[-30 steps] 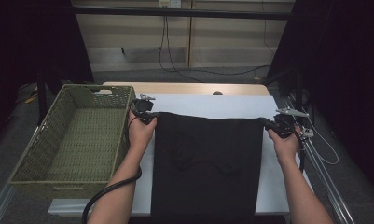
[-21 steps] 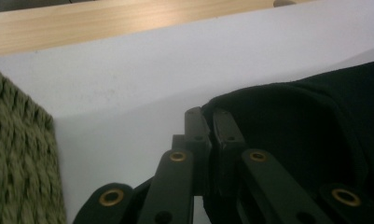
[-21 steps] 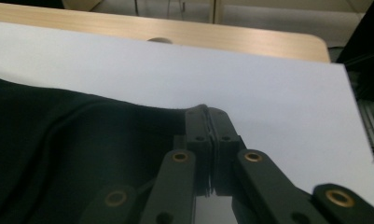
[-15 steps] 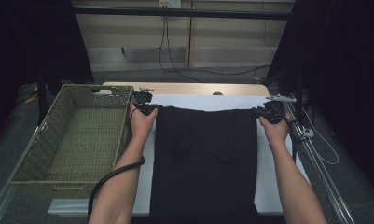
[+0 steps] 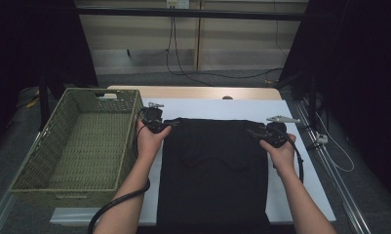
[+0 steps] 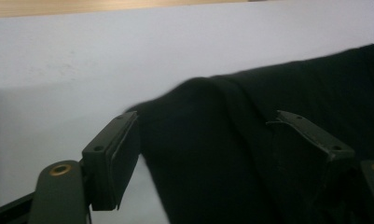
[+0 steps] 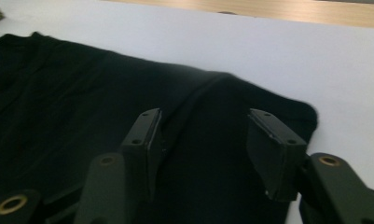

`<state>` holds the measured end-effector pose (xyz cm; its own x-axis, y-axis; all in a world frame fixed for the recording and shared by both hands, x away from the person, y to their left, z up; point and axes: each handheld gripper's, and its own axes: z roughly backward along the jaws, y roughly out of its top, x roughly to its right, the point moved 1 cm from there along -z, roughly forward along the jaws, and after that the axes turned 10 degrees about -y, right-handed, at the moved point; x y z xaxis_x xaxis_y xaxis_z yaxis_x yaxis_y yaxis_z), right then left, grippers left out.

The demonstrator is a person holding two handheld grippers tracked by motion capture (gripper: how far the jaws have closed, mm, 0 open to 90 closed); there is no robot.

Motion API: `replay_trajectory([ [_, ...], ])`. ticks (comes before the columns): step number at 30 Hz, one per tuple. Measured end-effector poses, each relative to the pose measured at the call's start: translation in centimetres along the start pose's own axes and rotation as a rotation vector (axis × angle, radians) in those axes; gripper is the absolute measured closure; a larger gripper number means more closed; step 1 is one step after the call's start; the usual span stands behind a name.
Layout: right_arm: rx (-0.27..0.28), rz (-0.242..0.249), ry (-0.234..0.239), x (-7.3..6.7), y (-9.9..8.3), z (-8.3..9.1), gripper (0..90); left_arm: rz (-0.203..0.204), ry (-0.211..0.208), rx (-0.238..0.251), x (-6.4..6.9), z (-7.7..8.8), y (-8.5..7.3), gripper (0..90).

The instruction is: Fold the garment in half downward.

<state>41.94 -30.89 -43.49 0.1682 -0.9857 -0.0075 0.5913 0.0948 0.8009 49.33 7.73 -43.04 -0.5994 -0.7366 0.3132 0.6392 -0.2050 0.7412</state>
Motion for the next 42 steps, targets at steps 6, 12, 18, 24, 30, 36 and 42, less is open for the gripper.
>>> replay_trajectory([
  [6,-0.011,0.003,0.064,-1.9,-1.8,1.2,40.7,-0.028,-0.054,-0.004,1.5,0.2,-1.6,23.0],
  [12,-0.018,0.016,0.112,-3.0,-2.8,1.9,48.0,-0.043,-0.089,-0.013,2.4,0.4,-2.9,22.1],
  [18,-0.032,0.030,0.156,-4.2,-4.0,2.5,50.3,-0.093,-0.121,-0.047,2.9,0.8,-4.1,22.1],
  [24,-0.037,0.051,0.168,-4.8,-4.6,3.3,53.3,-0.060,-0.143,-0.026,3.6,1.3,-5.1,23.1],
  [30,-0.041,0.051,0.172,-5.1,-5.4,4.0,58.8,-0.076,-0.178,-0.020,4.7,1.5,-5.5,27.1],
  [36,-0.054,0.056,0.184,-5.7,-5.8,4.3,64.0,-0.110,-0.229,-0.017,6.1,1.7,-5.2,35.7],
  [42,-0.073,0.075,0.185,-5.7,-6.1,4.4,66.4,-0.115,-0.239,-0.067,6.3,1.2,-5.7,47.7],
])
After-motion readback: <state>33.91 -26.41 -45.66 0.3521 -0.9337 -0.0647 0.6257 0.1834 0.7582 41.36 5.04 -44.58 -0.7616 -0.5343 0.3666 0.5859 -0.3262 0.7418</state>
